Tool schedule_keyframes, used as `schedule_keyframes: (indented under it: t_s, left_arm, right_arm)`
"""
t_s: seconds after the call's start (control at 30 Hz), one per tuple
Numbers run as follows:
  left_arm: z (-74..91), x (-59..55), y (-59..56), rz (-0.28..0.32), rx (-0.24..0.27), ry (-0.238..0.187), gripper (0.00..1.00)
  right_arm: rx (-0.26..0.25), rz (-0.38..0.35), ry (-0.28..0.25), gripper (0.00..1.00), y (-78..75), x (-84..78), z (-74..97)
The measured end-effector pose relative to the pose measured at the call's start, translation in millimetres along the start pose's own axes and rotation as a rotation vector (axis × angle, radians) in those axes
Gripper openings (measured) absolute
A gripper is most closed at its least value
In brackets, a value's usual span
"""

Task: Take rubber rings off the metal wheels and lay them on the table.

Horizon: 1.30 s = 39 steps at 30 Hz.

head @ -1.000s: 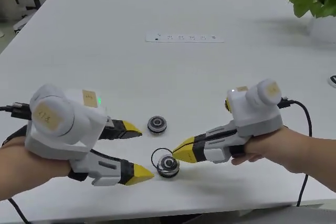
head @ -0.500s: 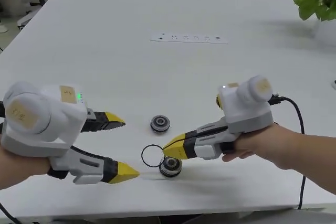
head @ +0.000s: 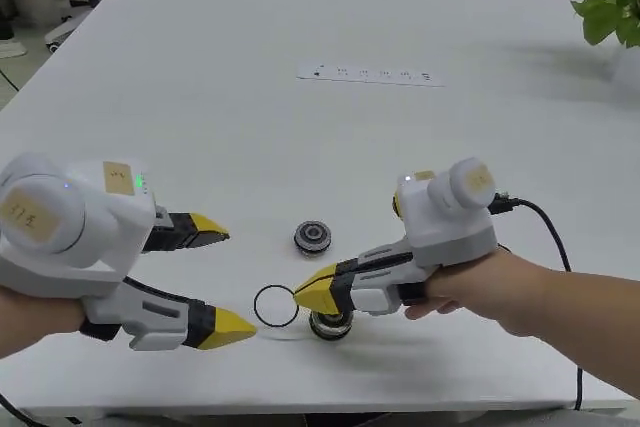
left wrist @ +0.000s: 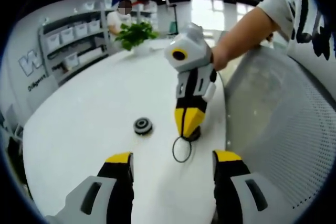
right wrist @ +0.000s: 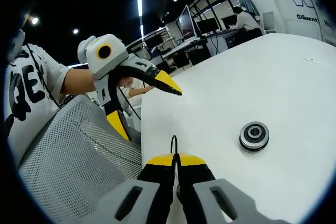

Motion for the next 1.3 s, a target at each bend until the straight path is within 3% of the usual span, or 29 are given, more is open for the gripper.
schedule_keyframes:
  t_s: [0.63, 1.07, 1.3]
  left_arm:
    - [-1.5, -1.0, -0.4, 0.002, -0.004, 0.011, 0.61]
    - [-4.8, 1.5, -2.4, -0.001, -0.021, 0.017, 0.60]
    - [-9.4, 5.5, -4.5, -0.006, -0.038, 0.019, 0.60]
  right_arm:
    - [-0.047, 0.030, 0.018, 0.00, -4.9, -4.2, -3.3]
    - [-0.073, 0.056, 0.011, 0.17, -4.5, -3.5, 3.0]
    - [-0.080, 0.067, 0.001, 0.20, -2.2, -3.1, 10.9]
Point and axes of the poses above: the centre of the closed fingertips' face, and the gripper's own axes: z roughly backward along the fingers, y roughly to its left, x roughly out of its top, the point moved 10 cm from there along z, roughly backward along the fingers, and after that the axes turned 15 degrees about x, right-handed, at the moved point
